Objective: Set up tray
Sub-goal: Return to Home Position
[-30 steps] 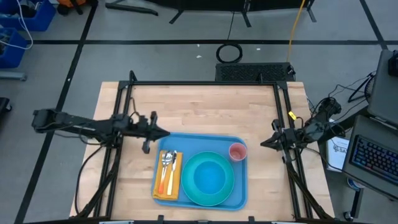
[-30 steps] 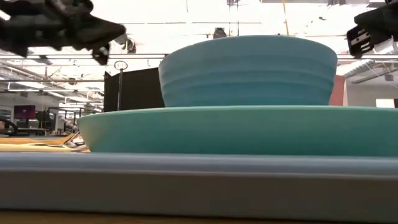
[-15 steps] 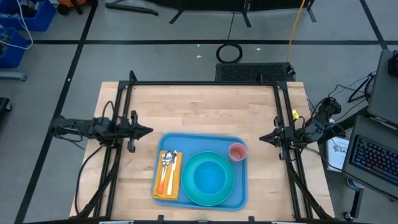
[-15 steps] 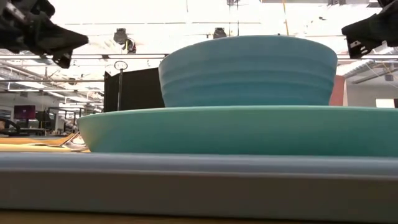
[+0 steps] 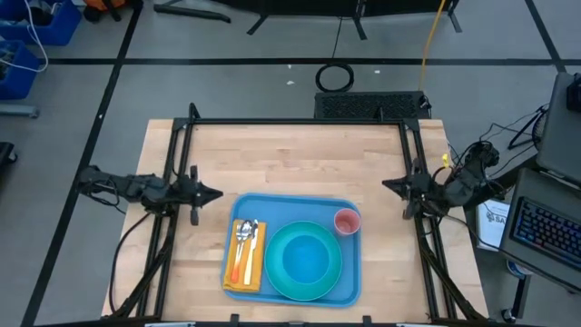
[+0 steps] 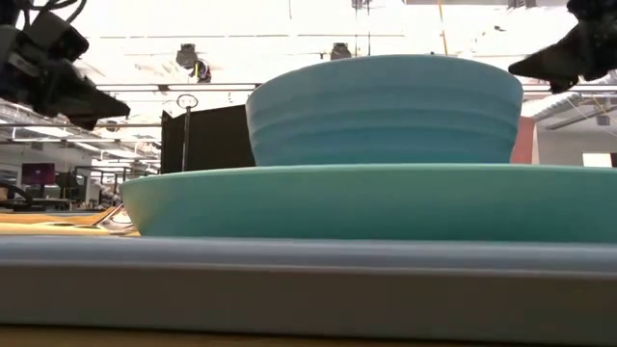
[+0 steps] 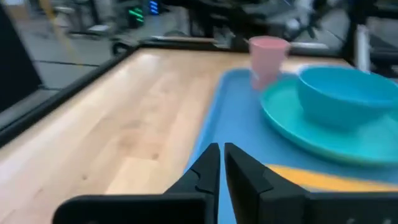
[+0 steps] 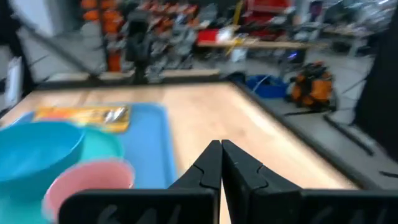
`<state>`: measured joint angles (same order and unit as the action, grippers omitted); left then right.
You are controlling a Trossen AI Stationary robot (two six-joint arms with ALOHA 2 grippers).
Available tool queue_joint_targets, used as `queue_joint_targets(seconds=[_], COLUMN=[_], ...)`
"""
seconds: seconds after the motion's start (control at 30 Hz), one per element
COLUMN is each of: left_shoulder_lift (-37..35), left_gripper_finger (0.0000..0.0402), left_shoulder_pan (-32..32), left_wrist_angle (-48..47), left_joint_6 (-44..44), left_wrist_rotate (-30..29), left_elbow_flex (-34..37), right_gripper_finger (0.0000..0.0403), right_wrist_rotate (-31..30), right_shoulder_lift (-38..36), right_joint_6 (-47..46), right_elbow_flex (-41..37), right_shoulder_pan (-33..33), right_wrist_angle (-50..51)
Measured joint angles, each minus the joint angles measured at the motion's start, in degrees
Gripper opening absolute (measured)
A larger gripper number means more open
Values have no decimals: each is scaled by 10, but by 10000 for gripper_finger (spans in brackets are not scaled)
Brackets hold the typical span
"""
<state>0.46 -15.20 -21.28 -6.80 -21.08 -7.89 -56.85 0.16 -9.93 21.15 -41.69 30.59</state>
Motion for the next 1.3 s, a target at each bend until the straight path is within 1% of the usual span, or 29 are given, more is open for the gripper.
queue_joint_targets(seconds=[0.07, 0.1, 0.17, 0.3, 0.47, 0.63, 0.93, 1.07, 1.17, 1.3], left_shoulder_lift=[-2, -2, 7, 17, 27, 29, 29, 29, 29, 29], left_gripper_finger=[35, 38, 42, 46, 46, 46, 47, 47, 47, 47], left_shoulder_pan=[0, 0, 0, 1, 1, 1, 1, 1, 1, 1], left_wrist_angle=[12, 8, 2, 2, 5, 8, 14, 16, 19, 18], left_joint_6=[-18, -22, -24, -13, 55, 67, 65, 66, 66, 66], left_wrist_rotate=[-30, -47, -59, -62, -59, -55, -55, -54, -53, -49], left_elbow_flex=[9, 11, 12, 12, 12, 12, 12, 12, 12, 12], right_gripper_finger=[0, 0, 0, 0, 0, 0, 0, 0, 0, 0], right_wrist_rotate=[-30, -33, -34, -26, 26, 61, 61, 80, 76, 76], right_shoulder_lift=[0, 0, 0, 0, 0, 0, 1, 11, 13, 14], right_joint_6=[15, 18, 18, 19, 21, 21, 21, 22, 17, 16], right_elbow_flex=[0, 1, 0, -5, -21, -45, -121, -123, -127, -129], right_shoulder_pan=[0, 0, 0, 0, 0, 0, 0, 0, 0, 0], right_wrist_angle=[-22, -23, -18, -18, -22, -27, -50, -120, -185, -242])
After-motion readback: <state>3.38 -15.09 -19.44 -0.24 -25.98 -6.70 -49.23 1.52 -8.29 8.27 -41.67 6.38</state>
